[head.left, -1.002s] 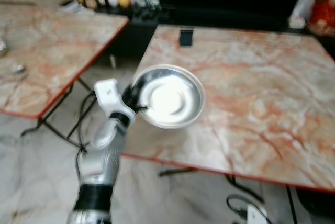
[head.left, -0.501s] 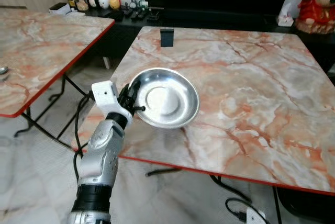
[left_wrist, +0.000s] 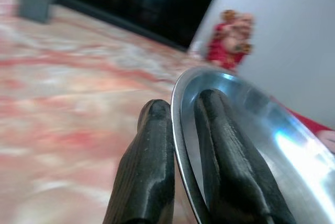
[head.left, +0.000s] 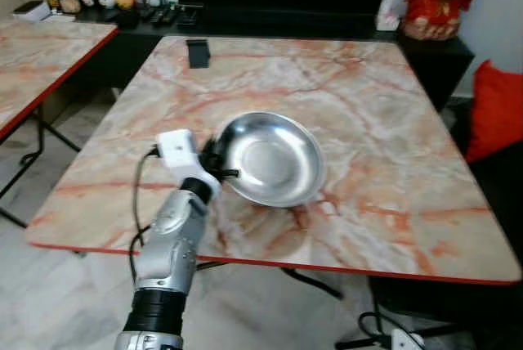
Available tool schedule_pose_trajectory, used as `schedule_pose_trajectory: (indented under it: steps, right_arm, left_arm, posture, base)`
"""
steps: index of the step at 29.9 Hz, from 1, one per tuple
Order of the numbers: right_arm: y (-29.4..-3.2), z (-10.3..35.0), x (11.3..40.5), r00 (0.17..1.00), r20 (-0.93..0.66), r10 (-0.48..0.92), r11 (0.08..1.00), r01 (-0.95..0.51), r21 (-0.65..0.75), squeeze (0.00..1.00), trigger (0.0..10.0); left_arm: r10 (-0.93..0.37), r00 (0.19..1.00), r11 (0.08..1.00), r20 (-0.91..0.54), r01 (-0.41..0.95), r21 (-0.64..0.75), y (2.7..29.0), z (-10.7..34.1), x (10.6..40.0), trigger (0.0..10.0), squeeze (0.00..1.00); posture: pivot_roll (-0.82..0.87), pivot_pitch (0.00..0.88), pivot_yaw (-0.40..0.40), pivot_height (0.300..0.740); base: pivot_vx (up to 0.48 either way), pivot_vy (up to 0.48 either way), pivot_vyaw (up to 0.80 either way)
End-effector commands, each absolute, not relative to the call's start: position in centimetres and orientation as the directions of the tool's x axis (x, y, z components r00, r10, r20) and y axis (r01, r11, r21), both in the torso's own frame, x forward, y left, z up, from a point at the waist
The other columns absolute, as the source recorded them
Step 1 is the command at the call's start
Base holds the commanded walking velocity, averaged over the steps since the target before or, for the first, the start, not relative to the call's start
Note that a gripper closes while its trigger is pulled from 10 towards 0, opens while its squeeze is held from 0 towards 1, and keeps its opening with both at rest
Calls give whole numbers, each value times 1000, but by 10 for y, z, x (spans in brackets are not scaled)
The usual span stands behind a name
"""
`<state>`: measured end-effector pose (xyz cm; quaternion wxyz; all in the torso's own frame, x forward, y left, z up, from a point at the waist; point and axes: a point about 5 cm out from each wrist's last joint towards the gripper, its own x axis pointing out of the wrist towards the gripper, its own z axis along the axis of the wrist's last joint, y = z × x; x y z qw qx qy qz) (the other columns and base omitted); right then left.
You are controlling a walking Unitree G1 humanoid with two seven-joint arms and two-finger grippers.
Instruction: Setting the table
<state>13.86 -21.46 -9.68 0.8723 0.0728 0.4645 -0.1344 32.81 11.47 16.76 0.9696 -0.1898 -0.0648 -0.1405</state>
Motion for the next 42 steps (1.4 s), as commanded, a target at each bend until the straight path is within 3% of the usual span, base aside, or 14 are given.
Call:
schedule_pose_trajectory:
  steps: [1,12,29,36,42]
  right_arm:
    - [-207,-99,137,530,-835,-150,951,308,24,0,10000]
    - [-208,-98,139,533,-833,-149,953,302,23,0,10000]
    - [-210,-98,140,531,-835,-146,954,297,22,0,10000]
    - [-209,-98,140,530,-835,-146,954,299,23,0,10000]
    - [-209,-97,140,536,-832,-146,956,293,21,0,10000]
  left_arm:
    - [-212,958,906,195,267,-327,129,172,330,10000,0]
    - [-165,973,925,162,210,-317,146,169,335,10000,0]
    - [-182,973,925,143,219,-312,144,164,336,10000,0]
    - [-182,973,924,145,219,-312,145,164,336,10000,0]
    - [-181,972,925,147,219,-311,145,165,336,10000,0]
  posture:
    - [36,0,-21,740]
    - [46,0,-32,740]
    - [47,0,-38,740]
    - [44,0,-36,740]
    - [44,0,-34,740]
  base:
    - [0,-247,0]
    - [0,-22,0]
    - [0,0,0]
    - [0,0,-642]
    - [0,0,0]
